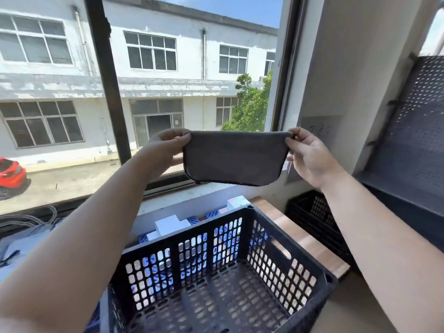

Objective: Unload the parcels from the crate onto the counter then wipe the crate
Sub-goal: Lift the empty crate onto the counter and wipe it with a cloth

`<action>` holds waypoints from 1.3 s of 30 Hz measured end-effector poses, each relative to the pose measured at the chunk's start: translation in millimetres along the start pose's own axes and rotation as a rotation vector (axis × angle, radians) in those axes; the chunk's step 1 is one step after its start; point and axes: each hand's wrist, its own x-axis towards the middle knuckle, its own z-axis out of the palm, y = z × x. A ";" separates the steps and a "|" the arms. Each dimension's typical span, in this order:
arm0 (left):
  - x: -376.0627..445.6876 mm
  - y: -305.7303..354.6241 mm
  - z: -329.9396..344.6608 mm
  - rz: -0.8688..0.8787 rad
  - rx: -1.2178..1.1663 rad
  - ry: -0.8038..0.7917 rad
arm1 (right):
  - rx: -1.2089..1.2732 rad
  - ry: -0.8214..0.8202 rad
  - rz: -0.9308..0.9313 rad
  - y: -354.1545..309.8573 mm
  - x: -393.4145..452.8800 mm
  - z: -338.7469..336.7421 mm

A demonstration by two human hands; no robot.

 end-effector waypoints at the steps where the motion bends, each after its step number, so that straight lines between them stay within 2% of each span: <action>1: 0.5 4.2 -4.6 0.010 -0.071 -0.094 | 0.108 -0.119 0.007 -12.2 -4.3 -0.6; 3: 1.4 15.6 -0.7 0.033 -0.175 -0.258 | 0.274 -0.350 0.043 -33.6 -7.1 4.0; 4: 1.2 20.8 9.0 0.044 -0.202 -0.319 | 0.251 -0.429 0.058 -37.9 -4.7 9.6; 6: 4.2 25.3 38.1 0.030 -0.241 -0.336 | 0.067 -0.455 0.061 -37.3 3.3 32.5; 9: 12.5 22.1 82.2 0.021 -0.211 -0.222 | -0.046 -0.297 0.009 -21.3 13.3 67.4; 11: 15.6 16.4 97.9 0.044 -0.166 -0.155 | 0.033 -0.183 -0.012 -7.7 16.5 73.2; 13: 19.1 8.1 105.2 0.051 -0.097 -0.125 | 0.153 -0.140 0.028 0.8 14.6 68.2; 16: 21.2 -4.0 117.9 0.067 -0.045 -0.146 | 0.264 -0.184 0.165 10.4 9.3 52.2; 19: 24.9 -14.4 131.3 0.066 -0.036 -0.226 | 0.091 -0.054 0.279 14.6 5.4 31.7; 22: 30.5 -26.8 152.8 0.032 0.191 -0.213 | -0.136 0.086 0.357 21.9 -3.4 2.8; 24: 34.0 -36.5 173.4 0.022 0.337 -0.154 | -0.143 0.163 0.354 24.4 -12.9 -20.0; 27: 42.6 -51.3 202.8 0.087 0.465 -0.063 | -0.057 0.147 0.391 26.8 -35.5 -64.6; 29: 52.4 -61.9 220.0 0.132 0.495 0.006 | -0.090 0.071 0.407 28.3 -46.8 -91.5; 31: 63.6 -72.5 239.5 0.133 0.484 0.036 | -0.272 0.071 0.453 38.1 -50.1 -114.6; 33: 76.2 -83.4 262.4 0.087 0.457 0.030 | -0.400 0.165 0.452 44.8 -46.1 -135.6; 36: 100.9 -101.1 296.1 0.036 0.412 0.021 | -0.398 0.307 0.366 42.2 -32.8 -177.1; 39: 129.6 -118.4 333.0 0.059 0.455 0.013 | -0.426 0.388 0.283 25.5 -22.0 -228.1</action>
